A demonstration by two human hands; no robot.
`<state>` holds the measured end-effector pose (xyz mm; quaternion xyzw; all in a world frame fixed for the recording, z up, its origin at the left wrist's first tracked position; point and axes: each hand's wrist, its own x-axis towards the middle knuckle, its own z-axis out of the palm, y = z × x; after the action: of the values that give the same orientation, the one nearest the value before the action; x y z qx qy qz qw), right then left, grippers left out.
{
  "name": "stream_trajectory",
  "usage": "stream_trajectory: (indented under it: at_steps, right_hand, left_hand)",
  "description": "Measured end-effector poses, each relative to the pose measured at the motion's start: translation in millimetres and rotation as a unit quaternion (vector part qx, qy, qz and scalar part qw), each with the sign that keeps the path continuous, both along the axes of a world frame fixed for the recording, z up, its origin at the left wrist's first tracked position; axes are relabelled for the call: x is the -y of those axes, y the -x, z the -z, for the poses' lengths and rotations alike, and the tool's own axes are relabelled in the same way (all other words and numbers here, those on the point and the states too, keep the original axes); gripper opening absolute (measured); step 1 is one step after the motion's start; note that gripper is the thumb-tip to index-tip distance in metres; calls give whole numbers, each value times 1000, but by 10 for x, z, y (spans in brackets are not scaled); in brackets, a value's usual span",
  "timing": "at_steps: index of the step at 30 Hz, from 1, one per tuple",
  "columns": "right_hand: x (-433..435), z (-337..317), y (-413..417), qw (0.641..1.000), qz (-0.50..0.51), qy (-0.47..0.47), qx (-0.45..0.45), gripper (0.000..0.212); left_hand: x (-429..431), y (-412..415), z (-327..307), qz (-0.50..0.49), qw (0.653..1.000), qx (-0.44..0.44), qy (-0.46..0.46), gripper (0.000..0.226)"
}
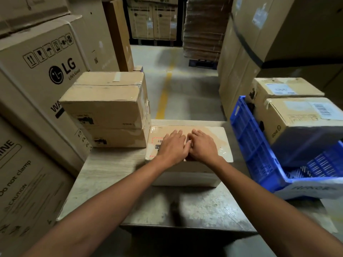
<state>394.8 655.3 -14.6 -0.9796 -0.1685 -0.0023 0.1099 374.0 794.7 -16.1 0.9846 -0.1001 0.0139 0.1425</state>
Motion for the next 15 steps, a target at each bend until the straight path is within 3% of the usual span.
stream_trajectory:
  at_steps: [3, 6, 9, 15]
  right_hand:
    - [17, 66, 234, 996, 20, -36, 81, 13]
    - [58, 251, 460, 986, 27, -84, 142, 21]
    - [45, 344, 523, 972, 6, -92, 217, 27]
    - [177, 192, 514, 982, -4, -98, 159, 23]
  left_hand:
    - [29, 148, 71, 32, 994, 106, 26, 42]
    - [78, 322, 194, 23, 986, 157, 56, 45]
    - [144, 381, 234, 18, 989, 140, 51, 48]
    - [209, 380, 104, 22, 989, 130, 62, 59]
